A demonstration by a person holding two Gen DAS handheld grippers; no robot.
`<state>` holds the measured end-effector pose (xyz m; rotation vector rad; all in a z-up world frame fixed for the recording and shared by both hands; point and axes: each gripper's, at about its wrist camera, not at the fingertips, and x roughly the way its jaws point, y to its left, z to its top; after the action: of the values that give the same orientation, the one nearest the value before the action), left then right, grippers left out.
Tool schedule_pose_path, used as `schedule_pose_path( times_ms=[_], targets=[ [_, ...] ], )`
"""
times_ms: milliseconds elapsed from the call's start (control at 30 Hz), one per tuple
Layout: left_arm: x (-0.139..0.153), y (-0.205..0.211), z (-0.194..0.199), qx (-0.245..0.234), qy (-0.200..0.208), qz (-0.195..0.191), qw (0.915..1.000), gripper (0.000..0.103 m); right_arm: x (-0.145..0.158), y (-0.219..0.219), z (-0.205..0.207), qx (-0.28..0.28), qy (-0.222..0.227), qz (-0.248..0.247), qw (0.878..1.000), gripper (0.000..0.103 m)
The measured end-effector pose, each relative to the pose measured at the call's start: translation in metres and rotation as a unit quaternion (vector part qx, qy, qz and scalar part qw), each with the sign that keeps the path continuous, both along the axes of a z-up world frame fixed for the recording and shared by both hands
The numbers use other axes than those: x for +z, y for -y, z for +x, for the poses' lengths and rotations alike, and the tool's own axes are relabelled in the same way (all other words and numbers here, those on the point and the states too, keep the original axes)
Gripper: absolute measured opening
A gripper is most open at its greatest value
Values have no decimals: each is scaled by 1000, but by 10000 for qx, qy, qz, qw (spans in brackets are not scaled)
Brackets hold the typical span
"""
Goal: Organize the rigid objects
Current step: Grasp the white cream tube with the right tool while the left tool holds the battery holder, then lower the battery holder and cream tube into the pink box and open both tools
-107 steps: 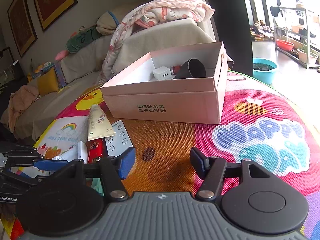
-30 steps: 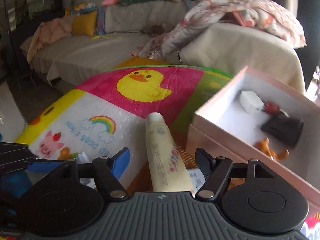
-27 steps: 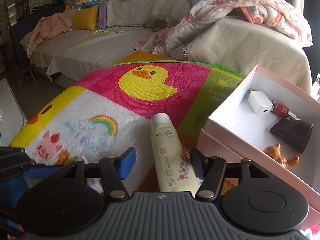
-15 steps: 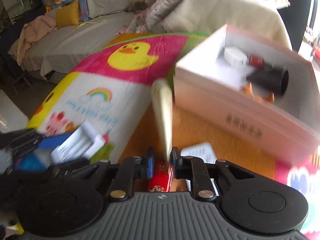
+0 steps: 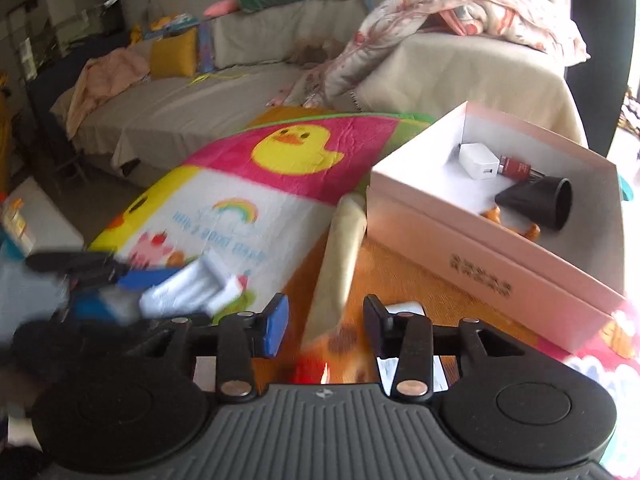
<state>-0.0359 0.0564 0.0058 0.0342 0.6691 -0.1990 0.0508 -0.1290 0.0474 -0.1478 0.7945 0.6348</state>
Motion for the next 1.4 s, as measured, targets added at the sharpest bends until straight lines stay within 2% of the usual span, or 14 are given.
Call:
schedule_pose_path(
  times_ms=[100,233,300,367,500,667,800,967,1067,1267,1300,1367,1400],
  targets=[
    [0,1,1,1,-11,26,10000,53,-11,-27,24,-194,218,-299,9991,41],
    [0,0,2,-16,-13,-18,10000,53,-25,-53,57,-161,-59,-579,9982,39],
    [0,0,2,-25,7,-7,10000,53,-25,-58,56,-57,64,-738,9972,25],
    [1,1,0,-86,60,-11,9999,53,-20,-55,47,77,58,-797,9968,25],
    [5,7,-11,-322,256,70,9991,53,3,-22,8,184,180,-523,9983,24],
    [14,27,-28,-941,160,-26,9954,53,26,39,-37,-35,256,-254,9993,24],
    [44,45,-26,-1294,377,-136,9908,53,37,85,-61,-436,340,-25,9985,24],
    [108,71,24,-1445,1170,-71,9825,53,66,122,-55,-1036,809,459,9903,24],
    [135,81,71,-1369,1361,-319,9807,53,88,136,-31,-1482,1082,856,9793,25],
    [158,93,152,-1111,1215,-826,9829,53,110,145,39,-2165,1199,1224,9611,25],
    [155,94,164,-1070,1106,-987,9831,53,110,144,52,-2219,1156,1236,9603,25],
    [140,95,193,-1013,631,-1288,9845,53,105,141,75,-2292,1023,1233,9601,27],
    [128,96,205,-973,335,-1356,9854,52,99,137,87,-2335,996,1187,9599,36]
  ],
)
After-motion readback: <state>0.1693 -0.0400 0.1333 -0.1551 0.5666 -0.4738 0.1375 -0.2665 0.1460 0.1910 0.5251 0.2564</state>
